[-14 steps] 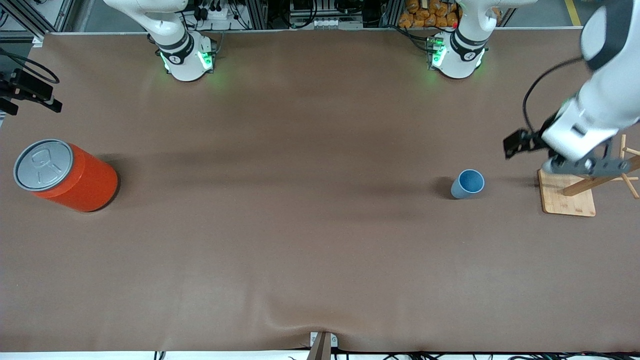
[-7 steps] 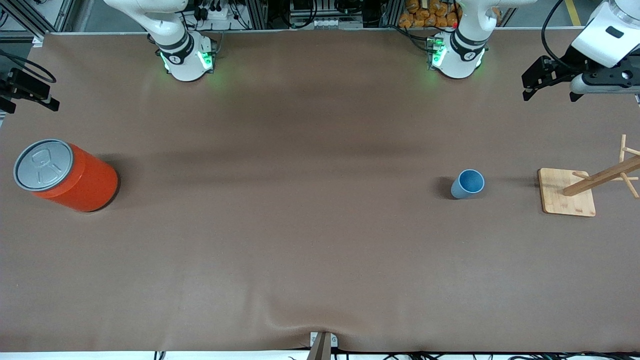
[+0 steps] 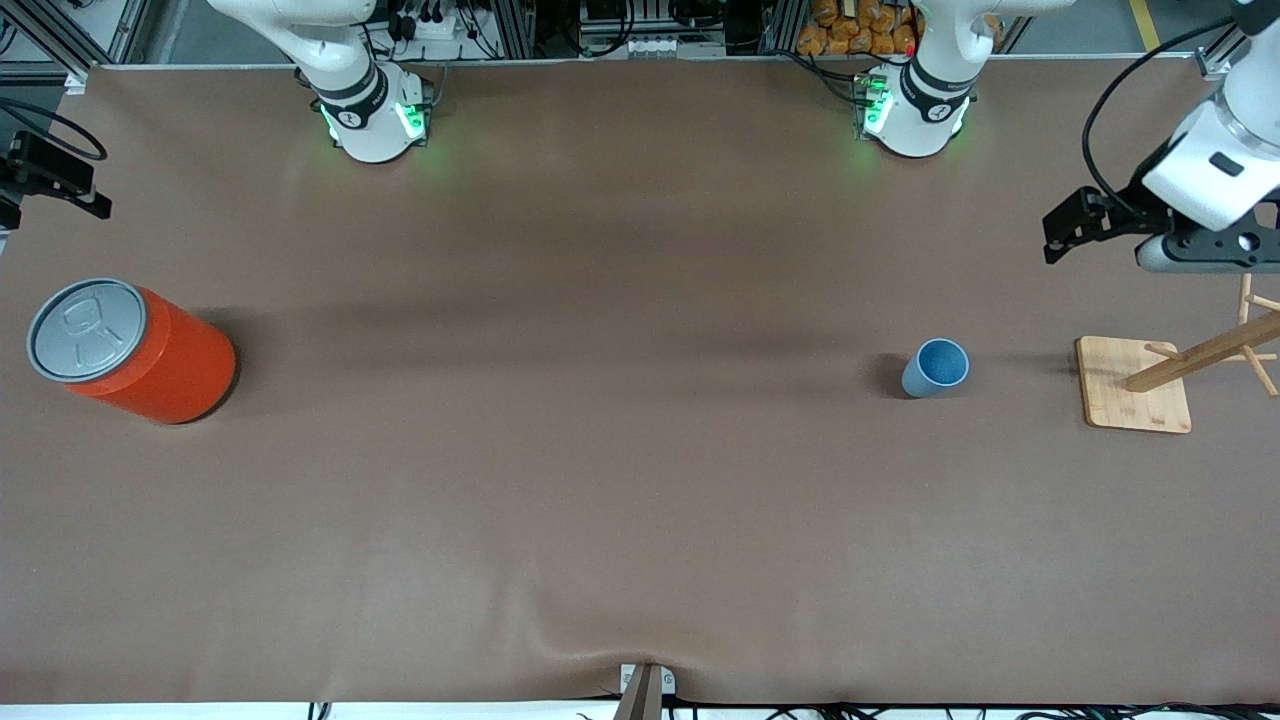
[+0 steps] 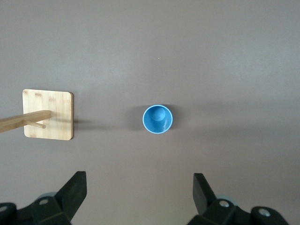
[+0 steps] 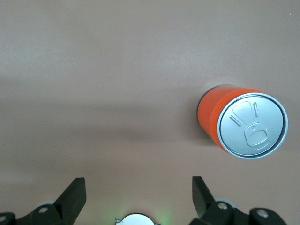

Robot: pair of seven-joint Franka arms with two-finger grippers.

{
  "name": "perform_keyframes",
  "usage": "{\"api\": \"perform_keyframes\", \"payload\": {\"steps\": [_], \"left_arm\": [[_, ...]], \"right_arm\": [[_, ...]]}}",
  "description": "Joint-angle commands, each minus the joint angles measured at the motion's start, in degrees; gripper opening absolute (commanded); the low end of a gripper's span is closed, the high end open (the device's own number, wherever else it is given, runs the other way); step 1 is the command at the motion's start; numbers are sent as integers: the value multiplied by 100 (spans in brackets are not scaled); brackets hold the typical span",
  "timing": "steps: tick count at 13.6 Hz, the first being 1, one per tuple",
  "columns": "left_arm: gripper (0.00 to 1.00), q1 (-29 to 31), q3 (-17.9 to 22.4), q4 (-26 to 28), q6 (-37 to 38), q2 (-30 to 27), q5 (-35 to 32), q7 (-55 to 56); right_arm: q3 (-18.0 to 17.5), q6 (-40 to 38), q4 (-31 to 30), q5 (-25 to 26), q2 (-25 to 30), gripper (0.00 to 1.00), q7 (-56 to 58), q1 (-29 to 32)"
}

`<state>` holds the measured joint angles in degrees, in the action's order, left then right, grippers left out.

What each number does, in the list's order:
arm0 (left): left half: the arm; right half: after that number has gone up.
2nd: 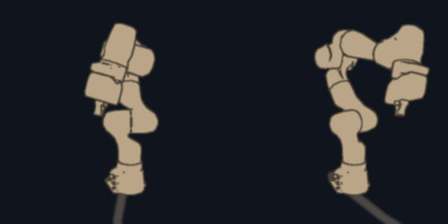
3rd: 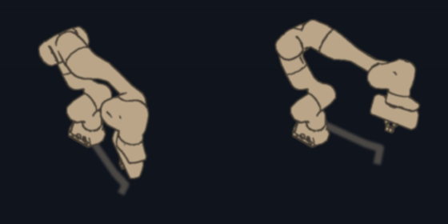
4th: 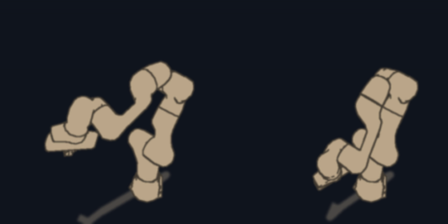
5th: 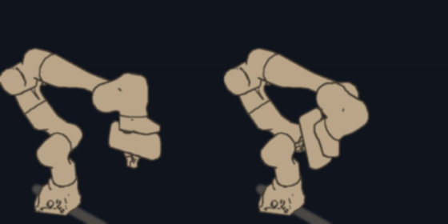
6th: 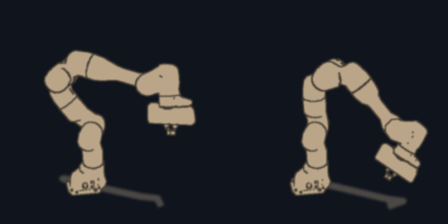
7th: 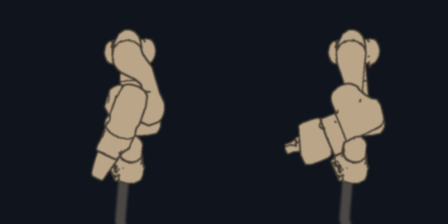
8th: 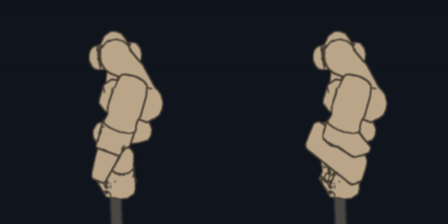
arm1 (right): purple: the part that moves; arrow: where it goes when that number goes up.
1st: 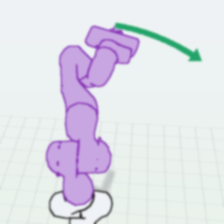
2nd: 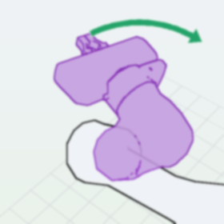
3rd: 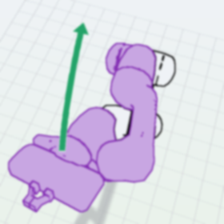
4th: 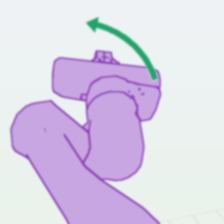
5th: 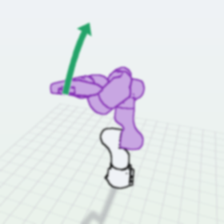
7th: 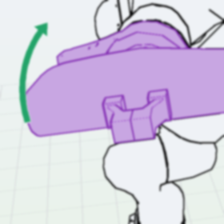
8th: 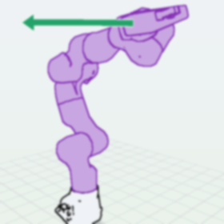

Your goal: Flip cup

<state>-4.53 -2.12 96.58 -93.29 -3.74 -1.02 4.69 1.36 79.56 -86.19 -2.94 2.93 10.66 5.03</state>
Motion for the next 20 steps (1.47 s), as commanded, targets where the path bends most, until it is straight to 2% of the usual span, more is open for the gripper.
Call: {"api": "perform_keyframes", "payload": {"steps": [1,4,6,8,20], "left_arm": [[100,-66,72,-148,74,40,32,128],[100,-57,150,-174,74,-48,-100,76],[100,-66,440,-323,144,-136,66,-99],[100,-66,528,-324,346,-206,225,-135],[100,-66,538,-341,391,-268,146,-56]], "right_arm": [[-74,-55,-21,56,50,100,103,139],[-74,-125,-12,48,41,100,42,147],[-74,-125,-12,39,41,100,42,147],[-74,-134,-21,30,41,100,42,156],[-74,-204,-21,-31,41,100,33,244]]}}
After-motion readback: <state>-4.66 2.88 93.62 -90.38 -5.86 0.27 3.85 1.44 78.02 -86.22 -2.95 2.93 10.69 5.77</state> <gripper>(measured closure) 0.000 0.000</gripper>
